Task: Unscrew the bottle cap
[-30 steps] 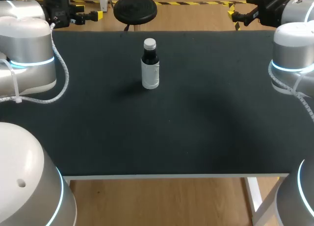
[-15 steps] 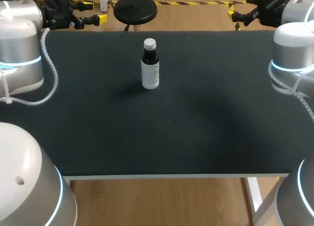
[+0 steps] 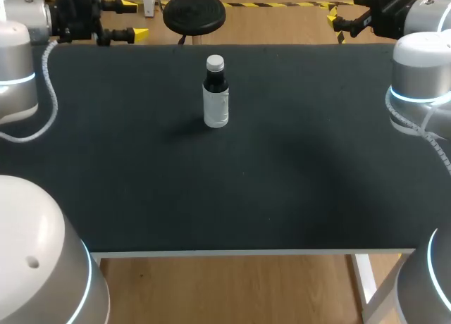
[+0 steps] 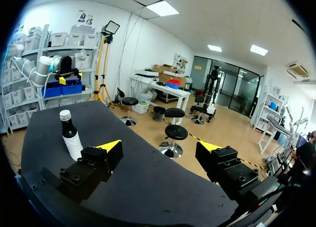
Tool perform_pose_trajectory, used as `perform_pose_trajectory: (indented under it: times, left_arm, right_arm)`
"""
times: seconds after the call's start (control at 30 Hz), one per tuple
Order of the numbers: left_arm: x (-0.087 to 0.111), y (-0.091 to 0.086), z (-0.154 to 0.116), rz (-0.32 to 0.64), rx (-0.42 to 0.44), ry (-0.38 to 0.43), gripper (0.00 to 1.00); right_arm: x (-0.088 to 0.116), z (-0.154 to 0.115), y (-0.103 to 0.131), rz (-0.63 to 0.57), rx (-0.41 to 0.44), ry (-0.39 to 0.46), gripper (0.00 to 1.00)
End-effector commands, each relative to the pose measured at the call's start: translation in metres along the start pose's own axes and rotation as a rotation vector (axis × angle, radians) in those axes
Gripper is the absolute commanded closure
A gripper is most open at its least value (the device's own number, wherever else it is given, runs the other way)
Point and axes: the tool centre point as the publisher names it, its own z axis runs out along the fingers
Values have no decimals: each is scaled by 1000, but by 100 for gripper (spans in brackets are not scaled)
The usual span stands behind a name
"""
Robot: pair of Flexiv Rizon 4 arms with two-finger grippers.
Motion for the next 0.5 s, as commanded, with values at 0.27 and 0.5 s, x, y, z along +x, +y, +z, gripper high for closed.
perform_pose_trajectory:
  times: [0.27, 0.5]
  left_arm:
    - [-3, 0, 0, -1, -2, 41, 0]
    - [24, 15, 18, 21, 12, 132, 0]
  right_arm:
    - [-1, 0, 1, 0, 2, 2, 0]
    - [-1, 0, 1, 0, 2, 2, 0]
